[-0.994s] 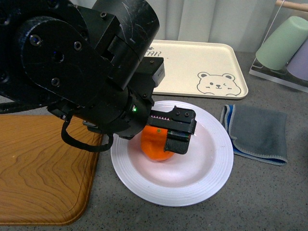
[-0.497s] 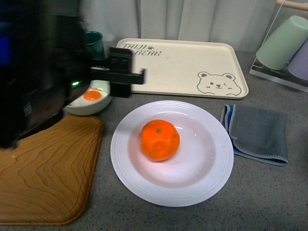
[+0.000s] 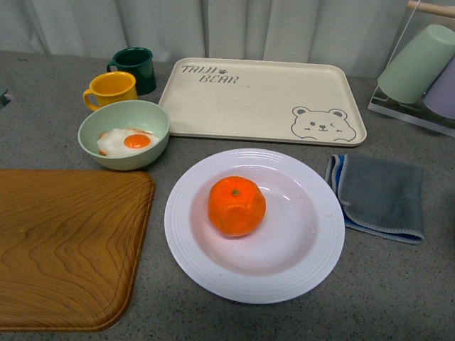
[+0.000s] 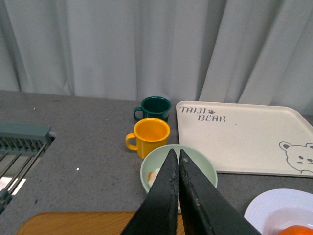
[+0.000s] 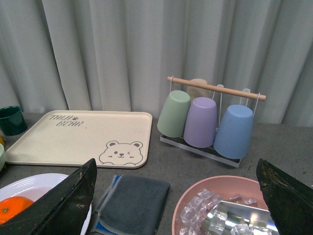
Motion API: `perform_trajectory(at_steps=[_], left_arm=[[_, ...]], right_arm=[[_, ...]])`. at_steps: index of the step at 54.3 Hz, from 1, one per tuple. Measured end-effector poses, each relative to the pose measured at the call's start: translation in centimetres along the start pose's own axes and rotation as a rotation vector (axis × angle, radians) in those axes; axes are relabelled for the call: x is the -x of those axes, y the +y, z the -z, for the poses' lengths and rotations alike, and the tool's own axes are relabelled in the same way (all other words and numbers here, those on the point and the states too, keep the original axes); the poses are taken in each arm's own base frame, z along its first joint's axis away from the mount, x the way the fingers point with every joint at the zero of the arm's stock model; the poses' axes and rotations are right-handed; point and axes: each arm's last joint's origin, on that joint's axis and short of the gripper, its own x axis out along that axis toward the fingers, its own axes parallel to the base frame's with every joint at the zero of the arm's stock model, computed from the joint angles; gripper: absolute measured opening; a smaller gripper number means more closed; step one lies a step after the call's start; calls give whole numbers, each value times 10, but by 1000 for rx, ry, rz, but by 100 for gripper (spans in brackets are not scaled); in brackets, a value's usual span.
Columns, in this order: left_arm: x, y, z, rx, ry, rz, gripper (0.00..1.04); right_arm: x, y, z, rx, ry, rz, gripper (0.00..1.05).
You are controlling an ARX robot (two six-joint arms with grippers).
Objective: Place orange and plate with both arms
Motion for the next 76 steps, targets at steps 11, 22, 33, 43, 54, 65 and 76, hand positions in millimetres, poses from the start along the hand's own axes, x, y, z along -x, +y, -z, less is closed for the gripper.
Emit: perform_trajectory(at_steps=[11, 22, 33, 43, 54, 65, 76], left_arm=[[21, 13, 1, 0, 6, -9, 4], [35, 18, 0, 1, 3, -6, 4], [48, 31, 0, 1, 4, -15, 4], [58, 31, -6, 1, -16, -8, 4], [67, 31, -9, 1, -25, -9, 4], [74, 31, -10, 1, -31, -9, 4], [80, 31, -10, 1, -33, -9, 4]], right_arm=[[0, 0, 0, 0, 0, 0, 95], [0, 0, 0, 0, 0, 0, 95], [0, 0, 0, 0, 0, 0, 95], [0, 0, 0, 0, 0, 0, 95], [0, 0, 0, 0, 0, 0, 95], [0, 0, 0, 0, 0, 0, 95], [0, 0, 0, 0, 0, 0, 95]])
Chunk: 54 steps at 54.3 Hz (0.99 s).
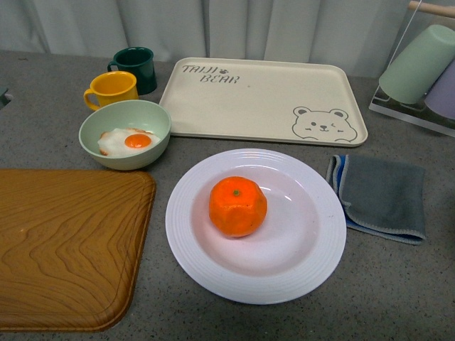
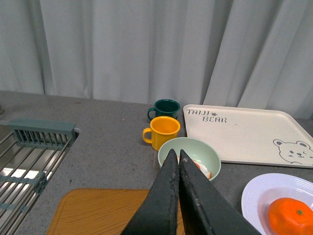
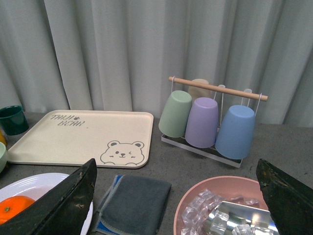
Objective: Place orange and plate with both arms
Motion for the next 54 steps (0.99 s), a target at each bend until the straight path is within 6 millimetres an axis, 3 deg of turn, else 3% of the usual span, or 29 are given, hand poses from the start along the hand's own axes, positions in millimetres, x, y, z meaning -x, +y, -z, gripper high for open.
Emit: perform_trajectory(at_steps=[23, 30, 37, 39, 47, 54], left_arm=[[9, 0, 1, 0, 2, 0, 4], [18, 0, 3, 0, 10, -1, 4], [18, 0, 3, 0, 7, -1, 4], [18, 0, 3, 0, 7, -1, 7], [19, 0, 3, 0, 6, -1, 36], [19, 0, 3, 0, 6, 0, 64]], right_arm=[[0, 0, 0, 10, 4, 14, 95], [-3, 2, 4, 293, 95, 119, 95], [-15, 7, -9, 316, 145, 59, 95], [-20, 9, -12, 292, 159, 44, 95], [-59, 24, -16, 1, 340, -110, 95], [-98, 33, 9, -382, 595, -185, 95]])
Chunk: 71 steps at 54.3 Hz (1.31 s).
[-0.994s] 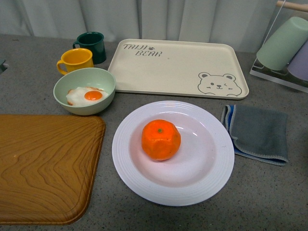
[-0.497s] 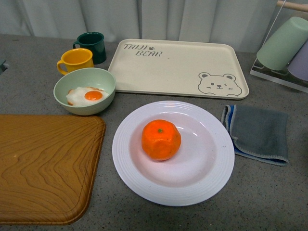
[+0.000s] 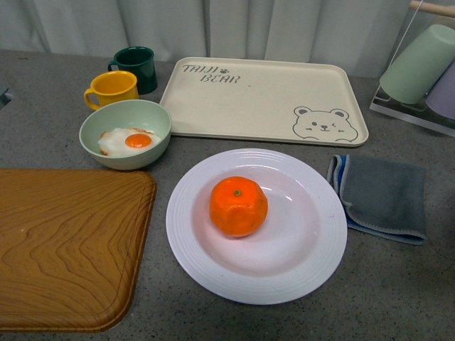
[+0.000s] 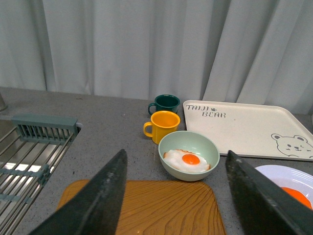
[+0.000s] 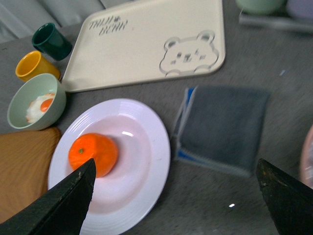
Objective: Place orange and plate with both arms
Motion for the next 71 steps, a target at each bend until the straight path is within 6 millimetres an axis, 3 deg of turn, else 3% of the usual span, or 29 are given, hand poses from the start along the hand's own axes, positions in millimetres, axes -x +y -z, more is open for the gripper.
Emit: perform_trajectory(at_steps=[12, 32, 61, 71], left_arm=[[0, 0, 0, -1, 0, 0, 100], [0, 0, 0, -2, 0, 0, 98], [0, 0, 0, -2, 0, 0, 98], [0, 0, 0, -2, 0, 0, 98]], right_arm=[[-41, -13, 7, -275, 241, -135, 95], [-97, -25, 32, -370, 491, -170, 95], [-141, -18, 54, -508, 613, -166, 95], [-153, -15, 55, -543, 651, -135, 68]])
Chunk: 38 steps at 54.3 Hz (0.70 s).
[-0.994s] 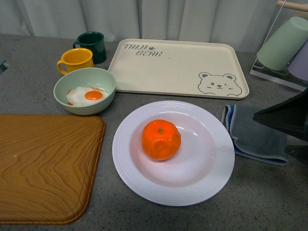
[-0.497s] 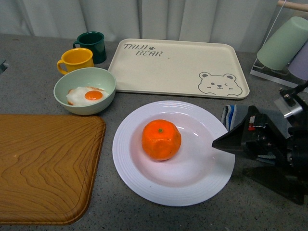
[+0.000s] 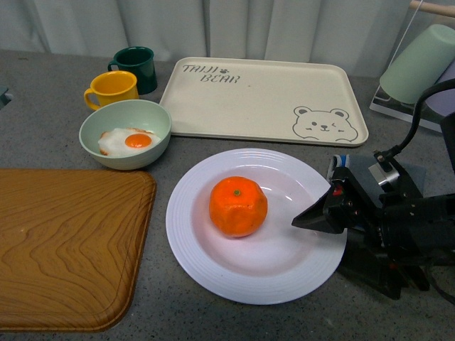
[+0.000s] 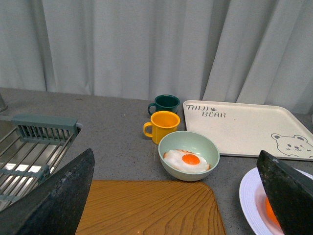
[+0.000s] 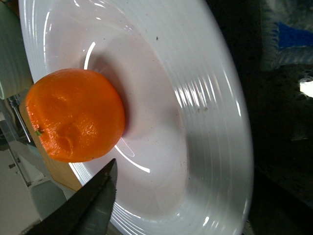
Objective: Place orange and plate with both arms
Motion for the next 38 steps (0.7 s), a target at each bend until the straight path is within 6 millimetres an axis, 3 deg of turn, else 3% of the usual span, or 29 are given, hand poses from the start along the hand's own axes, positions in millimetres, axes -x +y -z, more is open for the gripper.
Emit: perform_trajectory(at_steps=[19, 38], left_arm=[[0, 0, 0, 0, 0, 0, 98], [0, 0, 0, 0, 0, 0, 98]], right_arm=[[-8, -2, -5, -59, 44, 120, 18], [4, 10, -13, -13, 31, 12, 4]])
